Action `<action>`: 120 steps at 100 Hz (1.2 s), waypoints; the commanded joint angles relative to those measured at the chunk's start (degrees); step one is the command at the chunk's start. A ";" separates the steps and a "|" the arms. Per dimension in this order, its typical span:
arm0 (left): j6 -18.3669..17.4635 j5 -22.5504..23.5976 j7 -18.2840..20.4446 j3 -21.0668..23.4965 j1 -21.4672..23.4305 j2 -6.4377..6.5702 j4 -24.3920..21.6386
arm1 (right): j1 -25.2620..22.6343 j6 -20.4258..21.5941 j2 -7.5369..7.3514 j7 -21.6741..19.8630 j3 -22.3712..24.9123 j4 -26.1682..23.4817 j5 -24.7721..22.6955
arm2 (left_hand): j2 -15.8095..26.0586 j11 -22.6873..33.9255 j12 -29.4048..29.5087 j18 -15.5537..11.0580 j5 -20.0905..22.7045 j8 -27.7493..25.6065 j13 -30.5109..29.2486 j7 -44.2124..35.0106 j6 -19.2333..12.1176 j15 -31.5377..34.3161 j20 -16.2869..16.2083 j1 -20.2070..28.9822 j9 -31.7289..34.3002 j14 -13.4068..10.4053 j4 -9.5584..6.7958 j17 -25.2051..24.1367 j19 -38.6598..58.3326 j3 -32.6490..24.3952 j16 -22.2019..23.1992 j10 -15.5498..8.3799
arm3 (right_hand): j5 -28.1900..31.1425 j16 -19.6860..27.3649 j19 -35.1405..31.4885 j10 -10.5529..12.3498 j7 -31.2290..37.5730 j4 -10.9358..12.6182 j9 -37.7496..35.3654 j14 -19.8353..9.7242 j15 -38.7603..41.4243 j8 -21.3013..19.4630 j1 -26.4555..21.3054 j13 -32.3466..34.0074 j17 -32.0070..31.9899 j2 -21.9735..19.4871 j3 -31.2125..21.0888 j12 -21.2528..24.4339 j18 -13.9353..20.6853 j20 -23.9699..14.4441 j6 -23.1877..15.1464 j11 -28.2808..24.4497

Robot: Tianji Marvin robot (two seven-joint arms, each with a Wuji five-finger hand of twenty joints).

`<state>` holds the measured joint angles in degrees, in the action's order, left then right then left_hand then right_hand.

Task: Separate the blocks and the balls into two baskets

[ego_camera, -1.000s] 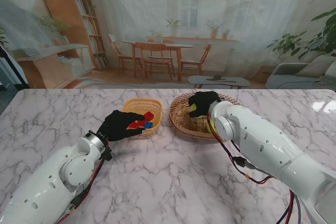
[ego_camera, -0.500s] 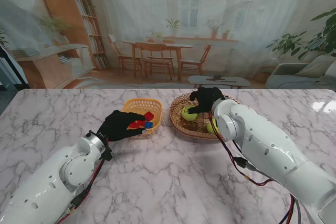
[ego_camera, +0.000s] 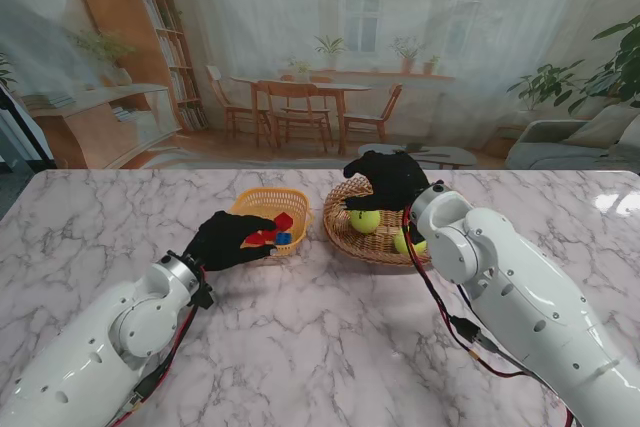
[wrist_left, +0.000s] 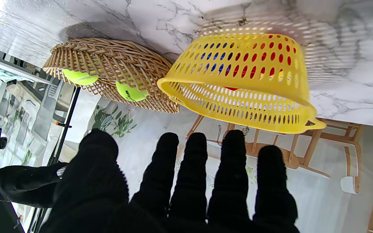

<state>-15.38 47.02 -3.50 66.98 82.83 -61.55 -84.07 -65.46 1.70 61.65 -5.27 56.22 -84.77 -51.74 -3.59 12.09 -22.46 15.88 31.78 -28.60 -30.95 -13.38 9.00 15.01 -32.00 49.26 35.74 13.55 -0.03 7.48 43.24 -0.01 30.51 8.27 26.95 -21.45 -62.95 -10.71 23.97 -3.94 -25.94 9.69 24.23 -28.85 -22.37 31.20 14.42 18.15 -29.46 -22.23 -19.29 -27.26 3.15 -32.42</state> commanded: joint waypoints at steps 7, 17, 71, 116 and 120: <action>-0.29 -0.04 0.56 0.10 0.26 -0.10 -0.28 | -2.42 1.22 0.04 1.05 1.34 -2.22 0.59 | 2.74 -0.36 -0.61 1.02 -0.03 -0.39 0.60 0.24 -0.57 0.35 -0.81 0.03 0.13 -0.25 -0.26 -0.77 -0.77 1.27 0.14 -0.27 | 0.01 0.29 0.74 0.18 -1.23 1.21 -1.11 0.84 -2.44 -1.01 -0.58 0.42 -0.72 -2.45 1.44 0.34 -2.20 1.04 -0.88 1.52; -0.71 -1.24 0.70 0.45 0.73 -0.23 -0.81 | -5.77 3.29 0.35 4.02 2.85 -3.59 1.67 | 2.70 -0.36 -0.62 0.99 0.14 -0.42 0.73 0.16 -0.55 0.29 -0.82 -0.01 0.14 -0.30 -0.25 -0.82 -0.78 1.29 0.11 -0.26 | 0.70 0.20 0.65 0.82 -0.93 1.31 -2.77 0.56 -2.23 -1.18 -0.73 1.60 0.12 -2.79 1.67 0.13 -2.53 1.14 -1.15 1.10; -1.56 -4.91 1.29 -0.77 -0.15 -0.64 0.10 | -17.55 5.59 3.04 20.92 4.26 1.08 7.08 | 2.89 -0.38 -0.66 0.95 -1.20 -0.04 0.89 1.03 -0.40 0.27 -0.87 0.01 -0.05 -0.33 -0.24 -0.84 -0.73 1.26 0.07 -0.38 | 2.11 0.39 2.03 1.98 1.33 1.63 -4.84 -0.62 -2.82 -1.70 -0.54 3.32 0.34 -3.07 1.11 -0.03 -3.84 2.69 -2.06 1.05; -2.56 -4.83 0.74 -2.86 -3.31 -0.75 2.83 | -16.10 5.99 2.97 20.13 4.39 2.95 7.66 | 2.93 -0.19 -0.74 0.79 -1.20 -0.01 0.92 0.98 -0.24 0.38 -0.91 -0.05 -0.12 -0.25 -0.21 -0.88 -0.64 1.31 0.15 -0.24 | 1.68 0.86 2.53 2.15 1.93 1.18 -4.78 -0.55 -3.74 -1.08 0.64 3.21 0.36 -1.77 -0.56 0.43 -4.89 3.69 -2.00 1.26; -2.51 -4.90 0.75 -3.06 -3.61 -0.76 3.27 | -16.06 5.94 2.98 20.12 4.42 2.88 7.64 | 2.94 -0.19 -0.73 0.84 -1.22 0.00 0.96 0.99 -0.26 0.37 -0.89 -0.04 -0.14 -0.31 -0.21 -0.95 -0.67 1.29 0.15 -0.33 | 1.64 0.86 2.53 2.04 1.90 1.14 -4.78 -0.52 -3.75 -1.01 0.68 3.20 0.31 -1.75 -0.60 0.44 -4.96 3.73 -1.98 1.27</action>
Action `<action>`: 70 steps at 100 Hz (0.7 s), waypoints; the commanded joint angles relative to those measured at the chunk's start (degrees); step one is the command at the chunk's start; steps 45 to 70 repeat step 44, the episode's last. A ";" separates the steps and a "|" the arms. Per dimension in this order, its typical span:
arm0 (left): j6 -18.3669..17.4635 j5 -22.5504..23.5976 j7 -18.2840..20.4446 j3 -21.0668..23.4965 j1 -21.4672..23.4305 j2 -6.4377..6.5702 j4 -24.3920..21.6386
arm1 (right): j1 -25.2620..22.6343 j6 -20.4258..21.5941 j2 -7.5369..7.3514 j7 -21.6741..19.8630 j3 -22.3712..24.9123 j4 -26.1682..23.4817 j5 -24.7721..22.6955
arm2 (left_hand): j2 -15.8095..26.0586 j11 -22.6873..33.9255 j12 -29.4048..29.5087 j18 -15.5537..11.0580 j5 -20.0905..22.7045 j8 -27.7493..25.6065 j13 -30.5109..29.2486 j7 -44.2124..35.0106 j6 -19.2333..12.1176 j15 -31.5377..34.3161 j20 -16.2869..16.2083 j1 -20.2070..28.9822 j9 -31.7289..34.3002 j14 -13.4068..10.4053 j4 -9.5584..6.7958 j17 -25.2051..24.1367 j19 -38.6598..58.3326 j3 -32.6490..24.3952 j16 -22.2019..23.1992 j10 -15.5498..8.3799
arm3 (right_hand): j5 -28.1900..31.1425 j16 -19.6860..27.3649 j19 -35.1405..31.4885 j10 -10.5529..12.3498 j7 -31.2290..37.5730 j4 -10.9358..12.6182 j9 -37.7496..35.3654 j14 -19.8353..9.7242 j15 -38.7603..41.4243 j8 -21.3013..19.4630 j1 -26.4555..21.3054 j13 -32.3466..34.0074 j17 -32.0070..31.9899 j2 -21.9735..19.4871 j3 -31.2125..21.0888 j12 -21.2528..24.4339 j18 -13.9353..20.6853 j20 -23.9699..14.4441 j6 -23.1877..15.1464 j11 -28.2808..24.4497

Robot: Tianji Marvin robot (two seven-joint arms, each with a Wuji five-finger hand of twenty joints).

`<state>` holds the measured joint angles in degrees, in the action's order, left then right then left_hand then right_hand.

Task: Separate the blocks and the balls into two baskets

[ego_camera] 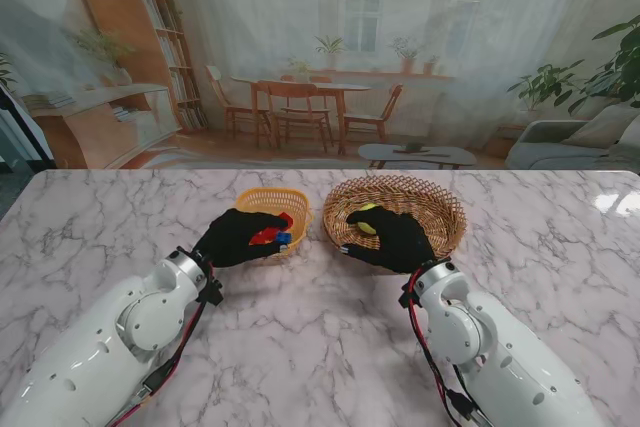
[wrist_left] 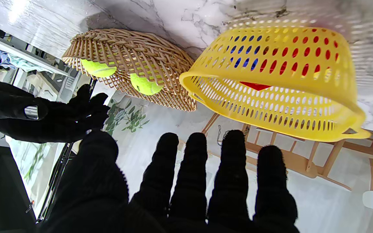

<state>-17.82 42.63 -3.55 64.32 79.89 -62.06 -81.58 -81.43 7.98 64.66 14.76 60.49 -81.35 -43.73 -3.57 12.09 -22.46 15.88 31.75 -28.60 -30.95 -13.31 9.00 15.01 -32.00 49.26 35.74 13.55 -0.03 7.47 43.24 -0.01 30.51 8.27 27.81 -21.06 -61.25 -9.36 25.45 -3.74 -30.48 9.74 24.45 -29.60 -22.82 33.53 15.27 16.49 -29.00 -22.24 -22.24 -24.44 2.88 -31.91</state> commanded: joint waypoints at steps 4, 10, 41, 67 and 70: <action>0.11 -0.53 0.91 -0.55 -0.90 -0.24 1.11 | 0.09 -0.34 -0.01 0.06 0.08 -0.47 -0.30 | 2.90 -0.20 -0.73 0.87 -1.14 0.00 1.09 0.91 -0.23 0.32 -0.88 0.03 -0.14 -0.24 -0.22 -1.00 -0.70 1.26 0.13 -0.24 | 0.76 0.46 0.78 0.76 0.39 0.93 -0.27 -0.56 -3.98 -0.21 1.14 0.81 -0.53 -0.09 -1.11 0.44 -2.03 0.93 -1.69 0.72; 0.32 -0.40 0.95 -0.67 -1.14 -0.21 1.44 | 0.47 -0.36 -0.04 -0.13 -0.21 -0.26 -0.32 | 2.90 -0.22 -0.71 0.88 -1.14 0.01 1.03 0.92 -0.15 0.34 -0.88 0.04 -0.15 -0.23 -0.22 -1.00 -0.70 1.27 0.13 -0.22 | 0.62 0.48 0.74 0.68 0.32 0.90 -0.06 -0.57 -4.05 -0.14 1.15 0.65 -0.54 -0.09 -1.14 0.46 -1.99 0.96 -1.63 0.78; 0.61 0.78 0.83 0.05 0.34 -0.07 -0.59 | -0.03 0.17 -0.26 -0.29 -0.29 -0.66 -1.15 | 2.94 -0.22 -0.72 0.92 -1.11 -0.01 1.03 0.89 -0.32 0.35 -0.89 -0.10 -0.10 -0.28 -0.21 -1.00 -0.70 1.32 0.13 -0.27 | 0.54 0.50 0.60 0.58 0.29 0.87 0.25 -0.46 -4.04 0.04 1.03 0.54 -0.52 0.04 -1.21 0.45 -2.08 1.16 -1.56 0.69; 0.52 1.09 0.78 0.20 0.59 -0.03 -0.87 | -0.24 0.22 -0.27 -0.24 -0.21 -0.90 -1.24 | 2.96 -0.23 -0.71 0.91 -1.11 -0.01 1.01 0.89 -0.38 0.34 -0.88 -0.07 -0.11 -0.33 -0.22 -0.99 -0.71 1.29 0.12 -0.28 | 0.52 0.49 0.57 0.59 0.28 0.86 0.22 -0.50 -4.02 0.05 1.02 0.58 -0.50 0.03 -1.23 0.45 -2.03 1.17 -1.57 0.66; 0.52 1.09 0.78 0.20 0.59 -0.03 -0.87 | -0.24 0.22 -0.27 -0.24 -0.21 -0.90 -1.24 | 2.96 -0.23 -0.71 0.91 -1.11 -0.01 1.01 0.89 -0.38 0.34 -0.88 -0.07 -0.11 -0.33 -0.22 -0.99 -0.71 1.29 0.12 -0.28 | 0.52 0.49 0.57 0.59 0.28 0.86 0.22 -0.50 -4.02 0.05 1.02 0.58 -0.50 0.03 -1.23 0.45 -2.03 1.17 -1.57 0.66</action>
